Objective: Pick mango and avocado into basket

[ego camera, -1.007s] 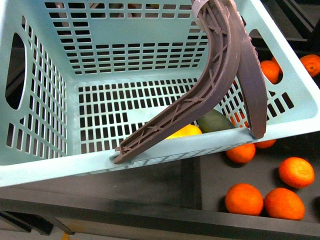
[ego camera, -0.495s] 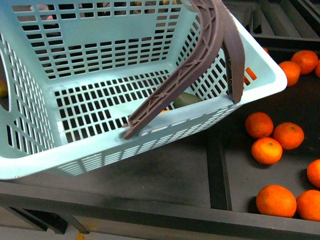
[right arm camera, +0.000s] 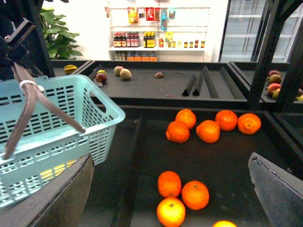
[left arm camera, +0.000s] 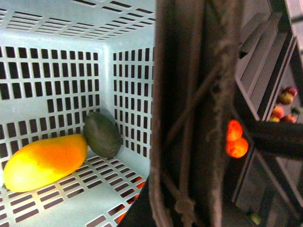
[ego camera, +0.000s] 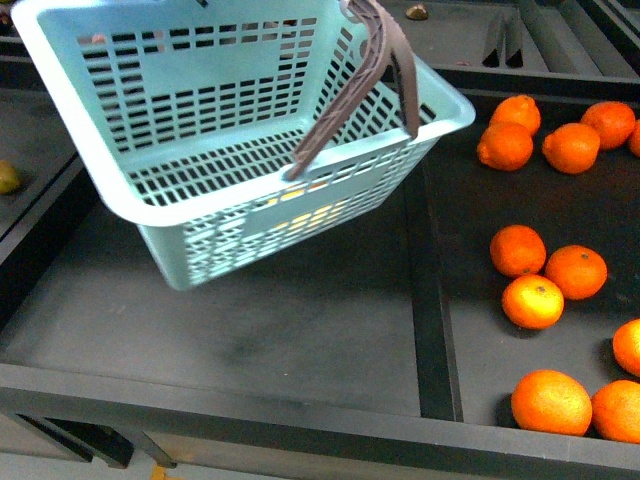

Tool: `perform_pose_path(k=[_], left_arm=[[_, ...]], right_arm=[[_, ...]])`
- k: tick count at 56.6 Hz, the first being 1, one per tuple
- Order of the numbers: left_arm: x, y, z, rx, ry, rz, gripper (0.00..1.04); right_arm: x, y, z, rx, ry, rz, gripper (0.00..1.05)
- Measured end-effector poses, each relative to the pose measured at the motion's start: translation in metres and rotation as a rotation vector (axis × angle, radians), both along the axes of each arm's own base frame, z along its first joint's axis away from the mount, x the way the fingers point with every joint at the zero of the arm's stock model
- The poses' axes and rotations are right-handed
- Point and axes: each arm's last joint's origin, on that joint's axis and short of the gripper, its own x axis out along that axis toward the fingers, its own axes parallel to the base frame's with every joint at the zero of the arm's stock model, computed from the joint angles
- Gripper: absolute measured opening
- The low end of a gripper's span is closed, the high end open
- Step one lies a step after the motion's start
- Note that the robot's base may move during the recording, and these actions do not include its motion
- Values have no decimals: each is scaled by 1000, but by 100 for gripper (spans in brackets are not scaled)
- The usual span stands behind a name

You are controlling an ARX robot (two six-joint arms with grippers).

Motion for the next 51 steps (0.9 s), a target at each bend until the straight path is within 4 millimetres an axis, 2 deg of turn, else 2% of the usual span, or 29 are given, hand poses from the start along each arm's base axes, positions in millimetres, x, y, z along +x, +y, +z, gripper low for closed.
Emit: perform_pose_path(k=[6,16,27,36,51], left_arm=[[12,-4,-15,-89,43,120,6],[20,-6,-39,-148,94,301,6],[29,11,-66,-191,85,505,6],[36,25,-82,-244,56,573,6],[37,23,-103,-255,79,539,6]], right_arm=[[0,0,0,0,0,0,97],[0,0,0,0,0,0,97],[0,0,0,0,0,0,97],[0,0,0,0,0,0,97],[0,0,0,0,0,0,97]])
